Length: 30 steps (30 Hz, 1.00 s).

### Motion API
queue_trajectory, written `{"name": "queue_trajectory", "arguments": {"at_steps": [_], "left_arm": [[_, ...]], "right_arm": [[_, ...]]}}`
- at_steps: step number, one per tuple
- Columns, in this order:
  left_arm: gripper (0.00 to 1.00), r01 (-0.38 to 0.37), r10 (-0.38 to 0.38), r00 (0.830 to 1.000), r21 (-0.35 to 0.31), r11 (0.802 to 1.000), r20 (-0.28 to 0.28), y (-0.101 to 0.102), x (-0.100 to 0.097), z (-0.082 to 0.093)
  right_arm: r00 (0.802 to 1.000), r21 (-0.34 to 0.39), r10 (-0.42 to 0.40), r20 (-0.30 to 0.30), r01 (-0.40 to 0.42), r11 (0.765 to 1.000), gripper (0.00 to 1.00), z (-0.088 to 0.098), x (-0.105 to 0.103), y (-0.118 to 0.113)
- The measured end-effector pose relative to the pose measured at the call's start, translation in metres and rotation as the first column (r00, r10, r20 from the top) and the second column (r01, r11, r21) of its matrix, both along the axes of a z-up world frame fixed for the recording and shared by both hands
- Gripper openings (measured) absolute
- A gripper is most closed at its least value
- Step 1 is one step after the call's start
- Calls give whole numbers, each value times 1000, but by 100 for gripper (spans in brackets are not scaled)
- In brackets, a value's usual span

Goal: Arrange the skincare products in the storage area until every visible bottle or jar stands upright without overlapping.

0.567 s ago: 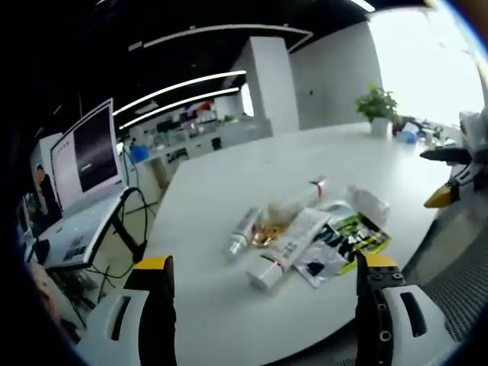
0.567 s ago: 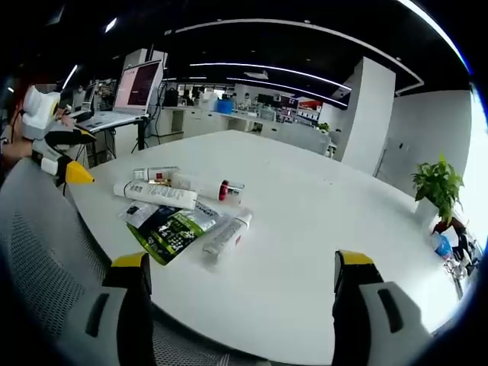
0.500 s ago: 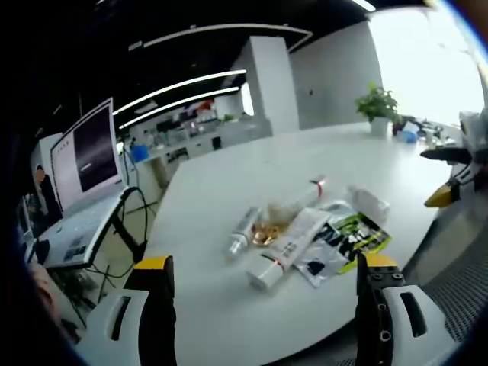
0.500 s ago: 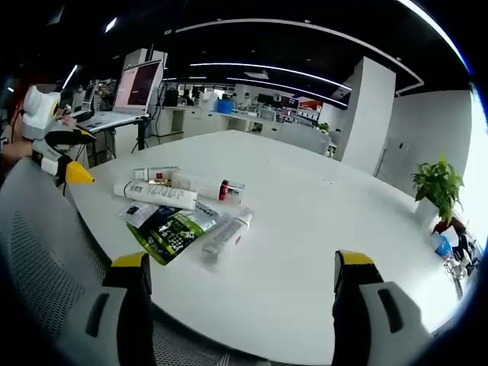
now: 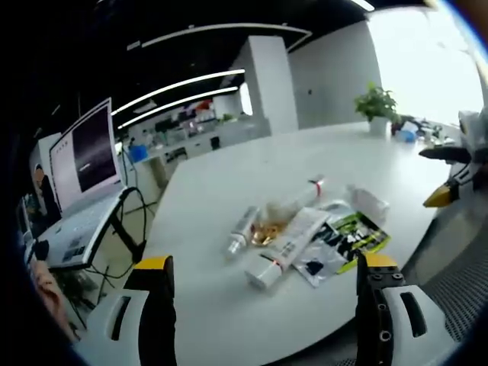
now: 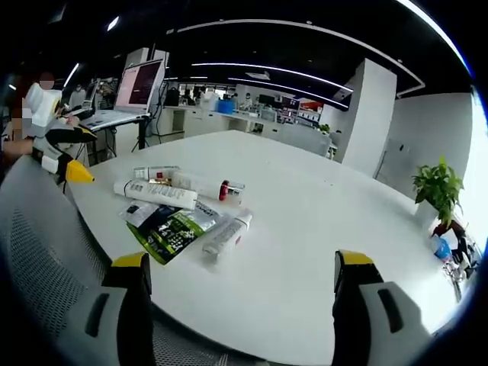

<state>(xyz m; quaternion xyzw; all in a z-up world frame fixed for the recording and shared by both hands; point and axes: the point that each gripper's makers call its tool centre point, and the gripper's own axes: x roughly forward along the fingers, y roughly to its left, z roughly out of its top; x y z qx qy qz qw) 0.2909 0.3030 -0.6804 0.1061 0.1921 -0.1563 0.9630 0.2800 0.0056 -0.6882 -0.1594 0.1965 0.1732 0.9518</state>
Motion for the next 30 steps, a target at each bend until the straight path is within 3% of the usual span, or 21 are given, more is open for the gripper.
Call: {"name": "queue_trajectory", "arguments": {"at_steps": [7,10,30], "left_arm": [[97,0,0,1000,-1,1000,2,0,0,1],[96,-4,4,999,-7,1000,39,0,2,8],[97,20,-20,999,2,1000,31,-2,2,9]], "right_arm": [[1000,-4,2,-9,-2,1000,99,-1,0,0],[1000,-7,1,-8,-1,1000,99,-1,0,0],[1000,-33,1,-12,-2,999,99,-2,-1,-2]]}}
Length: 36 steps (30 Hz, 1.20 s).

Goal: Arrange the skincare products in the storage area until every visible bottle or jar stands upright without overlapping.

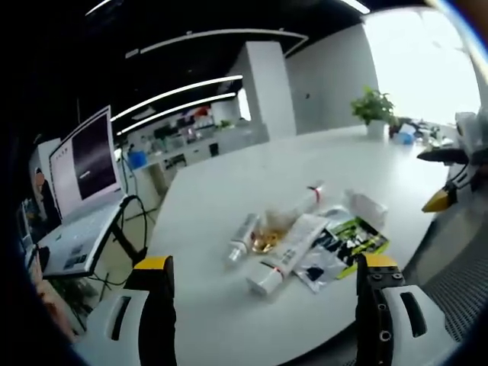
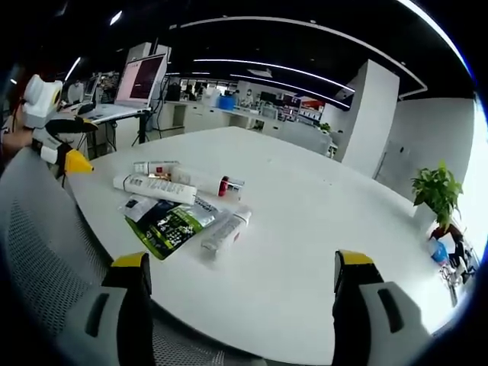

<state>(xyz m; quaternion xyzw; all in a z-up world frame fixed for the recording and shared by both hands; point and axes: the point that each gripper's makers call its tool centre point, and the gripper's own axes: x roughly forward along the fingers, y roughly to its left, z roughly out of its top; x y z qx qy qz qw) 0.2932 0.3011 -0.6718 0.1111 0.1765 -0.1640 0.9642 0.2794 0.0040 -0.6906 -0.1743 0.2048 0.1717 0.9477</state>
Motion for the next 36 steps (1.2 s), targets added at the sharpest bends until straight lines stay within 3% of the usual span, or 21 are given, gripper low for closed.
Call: {"name": "queue_trajectory", "arguments": {"at_steps": [8,14,26,30,36], "left_arm": [[97,35,-35,999,36,999,-20,-1,6,-2],[97,59,-56,996,39,997,-69,-2,6,-9],[97,129,-106,986,186,974,-131,4,12,-18],[97,135,-99,985,263,955,-142,9,18,-18],[97,178,-135,976,270,946,-170,4,28,-16]], "right_arm": [[1000,-2,-2,3,2,1000,99,0,0,-1],[1000,-5,-4,2,4,1000,100,0,0,-2],[1000,-17,-4,-2,4,1000,100,-1,0,-2],[1000,-19,1,-7,-1,1000,100,-2,-1,-1],[1000,-24,3,-20,-4,1000,100,-4,-1,-1]]}}
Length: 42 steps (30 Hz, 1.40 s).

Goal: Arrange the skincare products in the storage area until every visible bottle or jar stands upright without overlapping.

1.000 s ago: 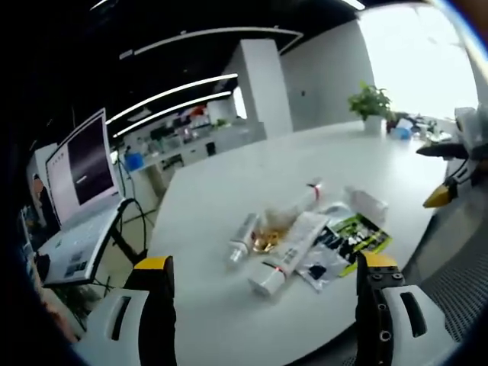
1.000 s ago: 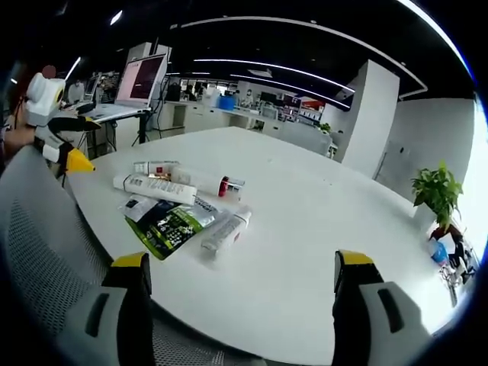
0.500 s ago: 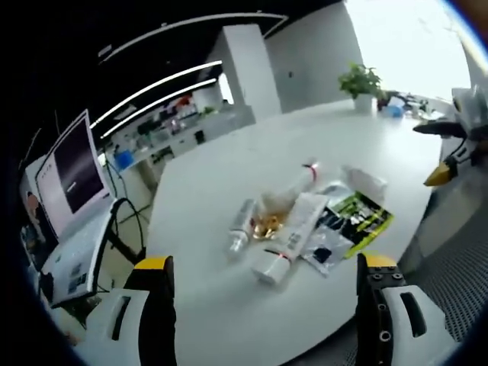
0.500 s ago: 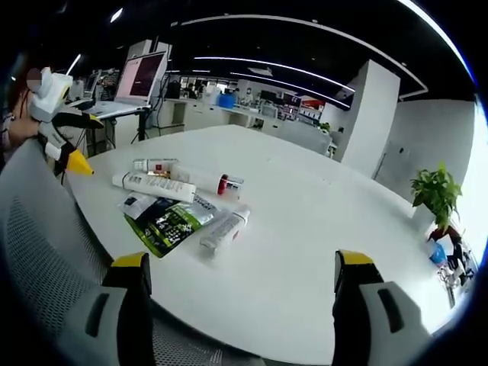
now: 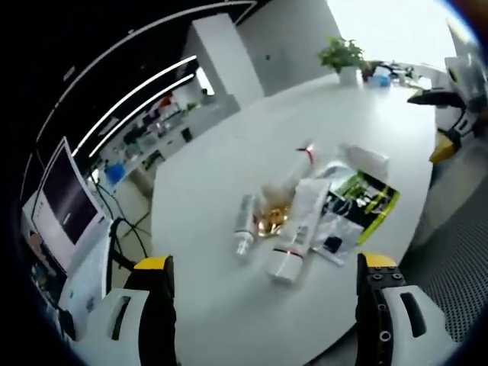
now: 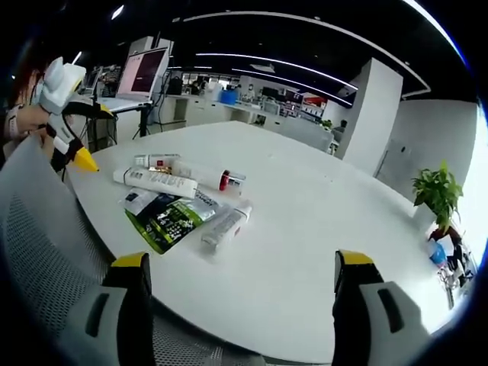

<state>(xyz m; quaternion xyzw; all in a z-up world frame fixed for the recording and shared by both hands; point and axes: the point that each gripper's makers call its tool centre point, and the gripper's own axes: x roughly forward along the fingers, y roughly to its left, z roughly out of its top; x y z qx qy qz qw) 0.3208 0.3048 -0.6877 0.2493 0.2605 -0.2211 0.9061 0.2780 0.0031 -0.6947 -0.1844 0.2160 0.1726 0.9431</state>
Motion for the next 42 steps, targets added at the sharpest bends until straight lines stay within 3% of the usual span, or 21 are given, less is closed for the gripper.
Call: {"name": "queue_trajectory", "arguments": {"at_steps": [11,18,32,36,42], "left_arm": [[97,79,-82,995,60,995,50,-14,33,16],[97,136,-140,990,104,985,29,-28,52,15],[97,243,-244,970,120,963,-4,-52,83,14],[97,267,-268,963,205,942,-22,-52,92,10],[96,310,-306,951,163,937,-44,-65,105,9]], "right_arm": [[1000,1,-6,-13,6,1000,100,-3,0,-1],[1000,0,-12,-17,12,1000,99,-3,0,-3],[999,-1,-13,-39,13,1000,99,-7,-1,-3],[999,-7,-17,-41,17,1000,99,-8,-1,-4],[999,-10,-22,-47,22,1000,99,-9,-1,-5]]}}
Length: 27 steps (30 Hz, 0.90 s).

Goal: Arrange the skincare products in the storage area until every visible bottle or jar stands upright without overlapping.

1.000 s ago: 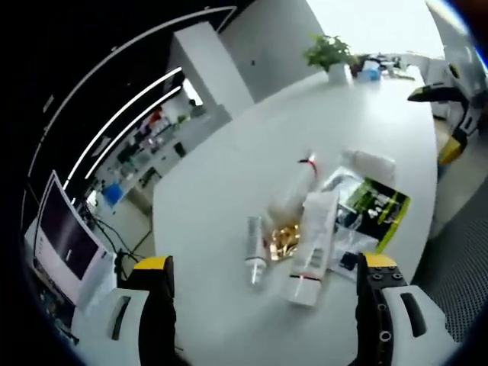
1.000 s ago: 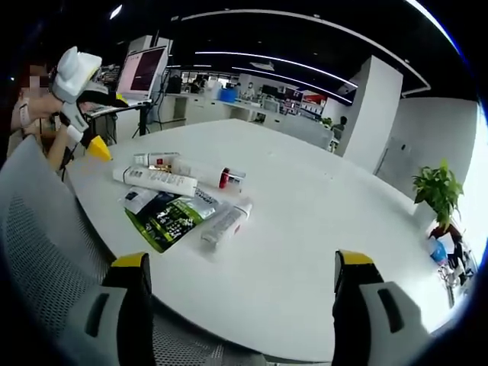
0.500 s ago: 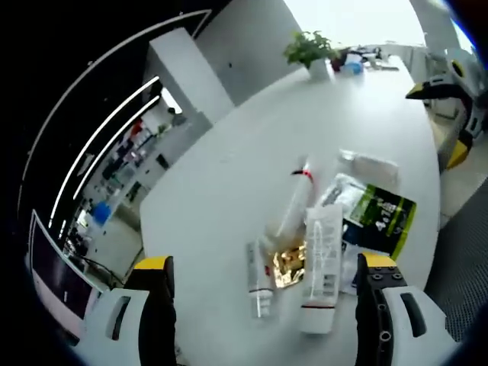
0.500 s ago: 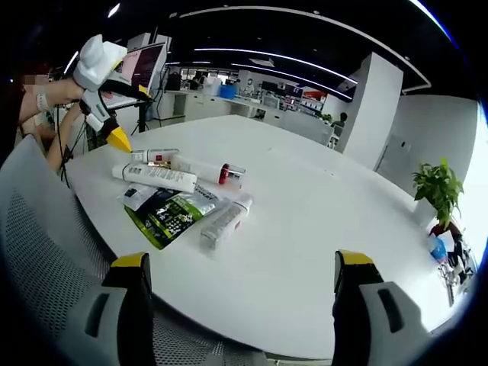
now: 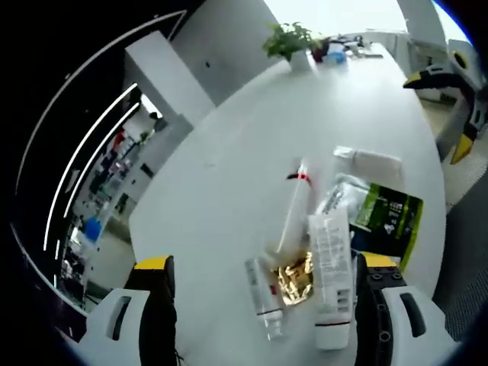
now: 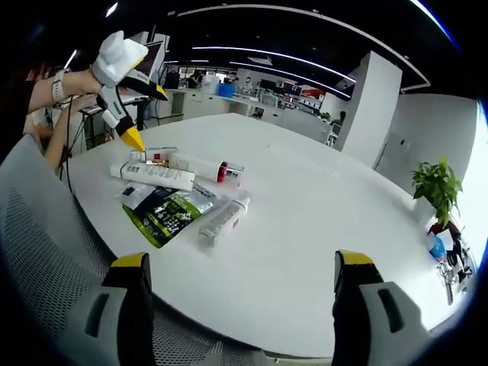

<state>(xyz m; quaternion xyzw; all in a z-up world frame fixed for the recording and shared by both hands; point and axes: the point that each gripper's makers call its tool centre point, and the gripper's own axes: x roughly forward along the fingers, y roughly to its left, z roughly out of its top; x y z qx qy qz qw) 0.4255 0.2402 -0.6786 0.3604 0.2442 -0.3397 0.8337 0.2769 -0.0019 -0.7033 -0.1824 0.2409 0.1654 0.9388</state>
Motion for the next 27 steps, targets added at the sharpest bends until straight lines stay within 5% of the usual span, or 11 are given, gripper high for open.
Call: {"name": "queue_trajectory", "arguments": {"at_steps": [9,20,27], "left_arm": [[94,49,-49,999,1,999,-16,-15,14,-4],[87,93,-91,991,22,995,-98,-34,21,-18],[73,113,-113,975,-11,994,-192,-47,26,-28]], "right_arm": [[1000,-1,-9,-10,9,1000,99,-1,0,-1],[1000,6,-7,-10,7,1000,99,-2,0,-1],[1000,7,-8,-12,8,1000,98,-2,0,-1]]}}
